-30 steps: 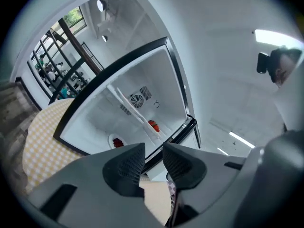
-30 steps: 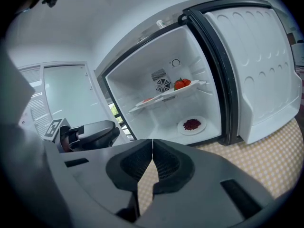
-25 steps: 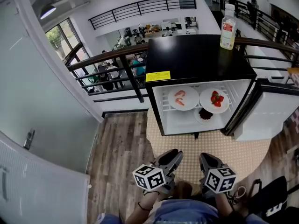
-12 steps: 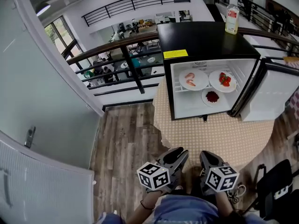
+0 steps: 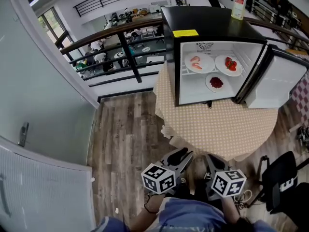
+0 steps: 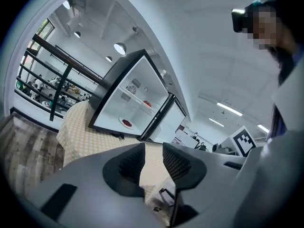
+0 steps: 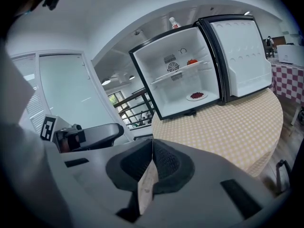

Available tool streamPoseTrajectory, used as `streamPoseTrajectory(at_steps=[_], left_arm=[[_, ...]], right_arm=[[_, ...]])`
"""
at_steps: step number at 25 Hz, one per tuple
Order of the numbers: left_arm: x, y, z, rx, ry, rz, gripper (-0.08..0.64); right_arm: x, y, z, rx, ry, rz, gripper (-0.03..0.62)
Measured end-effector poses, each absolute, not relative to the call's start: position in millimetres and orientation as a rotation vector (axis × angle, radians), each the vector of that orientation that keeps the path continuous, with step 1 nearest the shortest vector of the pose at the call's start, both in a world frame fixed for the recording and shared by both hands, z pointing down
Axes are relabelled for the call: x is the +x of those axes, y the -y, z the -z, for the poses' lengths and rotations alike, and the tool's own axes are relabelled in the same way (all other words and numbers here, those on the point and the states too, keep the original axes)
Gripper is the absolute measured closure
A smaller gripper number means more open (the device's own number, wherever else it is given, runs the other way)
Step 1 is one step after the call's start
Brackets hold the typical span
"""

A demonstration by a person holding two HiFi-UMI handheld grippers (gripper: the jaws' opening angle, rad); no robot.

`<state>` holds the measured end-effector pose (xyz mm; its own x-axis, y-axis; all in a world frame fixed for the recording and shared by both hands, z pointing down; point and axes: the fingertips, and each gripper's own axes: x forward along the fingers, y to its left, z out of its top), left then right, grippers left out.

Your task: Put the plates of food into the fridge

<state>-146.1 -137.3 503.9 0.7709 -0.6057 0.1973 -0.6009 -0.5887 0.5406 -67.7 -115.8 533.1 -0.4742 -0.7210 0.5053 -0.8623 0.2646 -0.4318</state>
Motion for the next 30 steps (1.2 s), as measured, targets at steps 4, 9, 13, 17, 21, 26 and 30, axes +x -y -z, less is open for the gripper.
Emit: streamPoseTrajectory(at_steps=[4, 9, 13, 17, 21, 26, 30], left_arm=[[-145, 124, -512, 2.343, 0.897, 0.013, 0.434], [-143, 107, -520, 2.325, 0.925, -0.001, 0.439], [-122, 86, -526, 2.310, 0.912, -0.018, 0.440], [-95, 61, -526, 2.306, 0.895, -0.026, 0.442], [-64, 31, -522, 2.310, 0.889, -0.023, 0.443], [-35, -5, -512, 2.326, 0.901, -0.003, 0.445], [-22, -37, -511, 2.335, 0.948, -0.017, 0.446]], right_arm=[[-65, 100, -541, 1.454, 2.300, -1.018, 0.574], [-58, 83, -548, 1.434, 2.285, -1.033, 0.574], [-38, 62, -550, 1.430, 2.278, -1.050, 0.574], [-12, 37, -550, 1.433, 2.271, -1.049, 0.574], [15, 12, -547, 1.421, 2.288, -1.031, 0.574], [41, -18, -538, 1.400, 2.336, -1.002, 0.574], [56, -44, -532, 1.367, 2.378, -0.970, 0.574]])
